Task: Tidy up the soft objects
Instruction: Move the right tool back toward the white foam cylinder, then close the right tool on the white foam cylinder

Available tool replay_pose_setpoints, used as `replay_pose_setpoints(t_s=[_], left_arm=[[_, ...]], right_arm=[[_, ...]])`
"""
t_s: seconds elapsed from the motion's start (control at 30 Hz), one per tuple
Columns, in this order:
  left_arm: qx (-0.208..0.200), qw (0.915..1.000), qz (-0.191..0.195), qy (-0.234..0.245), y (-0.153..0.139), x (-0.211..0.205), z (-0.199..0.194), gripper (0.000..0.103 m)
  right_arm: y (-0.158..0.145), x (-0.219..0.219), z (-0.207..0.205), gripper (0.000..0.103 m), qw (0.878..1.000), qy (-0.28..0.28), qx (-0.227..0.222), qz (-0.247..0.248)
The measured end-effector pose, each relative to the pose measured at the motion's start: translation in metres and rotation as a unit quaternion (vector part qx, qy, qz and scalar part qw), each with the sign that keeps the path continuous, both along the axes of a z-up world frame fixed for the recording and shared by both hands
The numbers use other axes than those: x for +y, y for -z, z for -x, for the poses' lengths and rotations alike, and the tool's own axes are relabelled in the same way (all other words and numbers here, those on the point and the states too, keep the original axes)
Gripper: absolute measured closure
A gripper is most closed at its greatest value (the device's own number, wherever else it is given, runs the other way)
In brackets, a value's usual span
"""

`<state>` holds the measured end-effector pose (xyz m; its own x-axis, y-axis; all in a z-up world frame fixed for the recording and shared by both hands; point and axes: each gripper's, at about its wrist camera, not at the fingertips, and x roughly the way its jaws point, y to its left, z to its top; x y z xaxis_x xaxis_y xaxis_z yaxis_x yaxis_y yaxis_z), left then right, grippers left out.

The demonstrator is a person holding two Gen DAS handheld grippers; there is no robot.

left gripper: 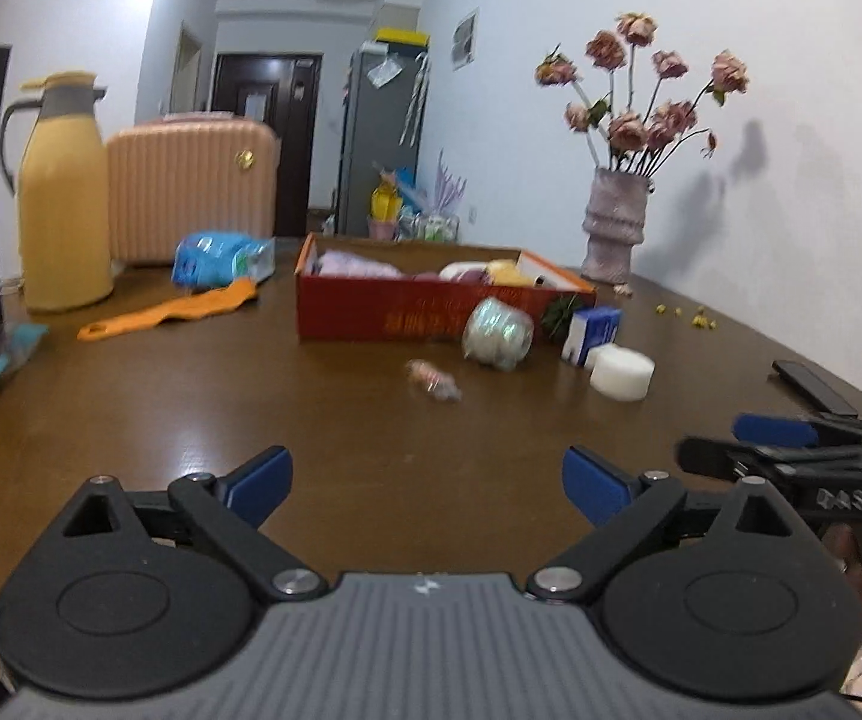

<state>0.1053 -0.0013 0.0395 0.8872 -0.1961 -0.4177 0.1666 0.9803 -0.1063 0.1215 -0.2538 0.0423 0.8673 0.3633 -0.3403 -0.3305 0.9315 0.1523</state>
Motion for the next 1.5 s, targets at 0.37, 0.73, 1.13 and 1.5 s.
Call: replay_pose_setpoints(t_s=[0.37,0.73,1.13,1.5], left_arm=[[0.02,0.9997,0.008,-0.008,0.011,-0.002,-0.023,0.005],[0.042,0.9987,0.021,-0.022,0.011,-0.024,-0.103,0.023],[0.1,0.9947,0.013,-0.018,0.036,-0.056,-0.215,0.049],[0.109,0.994,0.009,0.002,0.042,-0.056,-0.217,0.083]], right_arm=[[0.011,0.009,-0.001,0.018,1.0,-0.001,0.005,0.02],[0.007,-0.03,-0.07,0.02,0.997,0.067,0.031,0.003],[0.018,-0.045,-0.184,0.036,0.993,0.087,0.084,0.012],[0.02,-0.041,-0.194,0.055,0.992,0.079,0.098,0.01]])
